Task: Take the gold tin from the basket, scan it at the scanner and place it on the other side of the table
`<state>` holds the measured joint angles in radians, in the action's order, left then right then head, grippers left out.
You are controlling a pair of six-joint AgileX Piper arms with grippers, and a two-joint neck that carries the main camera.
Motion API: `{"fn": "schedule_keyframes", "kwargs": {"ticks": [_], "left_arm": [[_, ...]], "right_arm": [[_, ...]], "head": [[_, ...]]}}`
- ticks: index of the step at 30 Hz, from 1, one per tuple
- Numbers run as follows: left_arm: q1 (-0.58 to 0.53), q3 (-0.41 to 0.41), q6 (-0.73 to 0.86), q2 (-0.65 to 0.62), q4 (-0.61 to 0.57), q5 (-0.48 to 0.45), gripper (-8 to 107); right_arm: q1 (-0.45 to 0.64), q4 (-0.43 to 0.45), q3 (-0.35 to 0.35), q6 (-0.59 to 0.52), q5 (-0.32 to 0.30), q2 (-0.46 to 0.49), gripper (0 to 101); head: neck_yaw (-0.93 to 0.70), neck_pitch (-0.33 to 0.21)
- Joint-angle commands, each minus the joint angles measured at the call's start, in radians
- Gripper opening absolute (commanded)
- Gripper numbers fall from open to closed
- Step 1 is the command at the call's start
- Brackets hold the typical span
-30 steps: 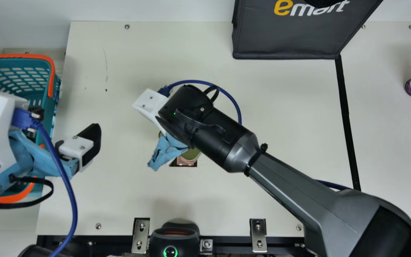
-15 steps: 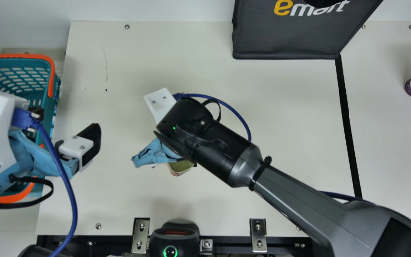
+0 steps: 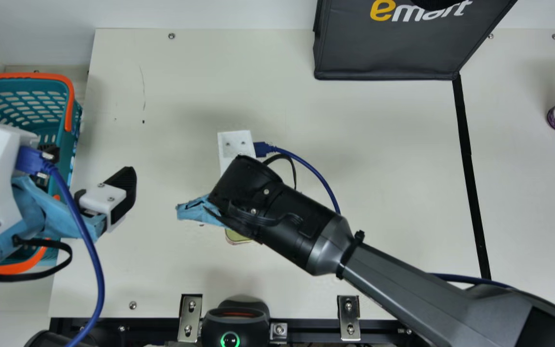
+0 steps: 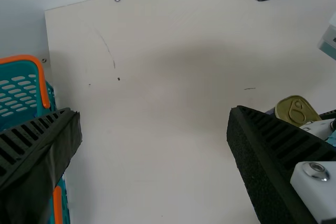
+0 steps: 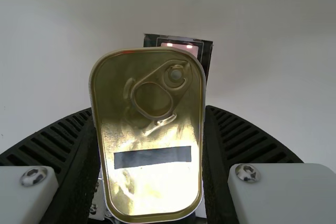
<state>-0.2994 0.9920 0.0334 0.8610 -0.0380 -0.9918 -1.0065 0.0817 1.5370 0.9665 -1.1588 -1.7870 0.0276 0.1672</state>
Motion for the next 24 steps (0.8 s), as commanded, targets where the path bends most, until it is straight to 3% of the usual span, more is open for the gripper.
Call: {"fn": "schedule_keyframes", "kwargs": {"ticks": [1, 13, 24], "left_arm": [[0.000, 0.000, 0.000, 0.000, 0.000, 0.000, 90], [0.000, 0.000, 0.000, 0.000, 0.000, 0.000, 90], [0.000, 0.000, 0.000, 0.000, 0.000, 0.000, 90]], "right_arm": [[-0.007, 0.017, -0.003, 0.093, -0.006, -0.001, 0], [-0.039, 0.086, -0.010, 0.294, -0.030, -0.016, 0], [0.001, 0.143, -0.063, 0.305, -0.020, 0.015, 0]], "head": [[0.000, -0.029], [0.000, -0.029], [0.000, -0.029]]}}
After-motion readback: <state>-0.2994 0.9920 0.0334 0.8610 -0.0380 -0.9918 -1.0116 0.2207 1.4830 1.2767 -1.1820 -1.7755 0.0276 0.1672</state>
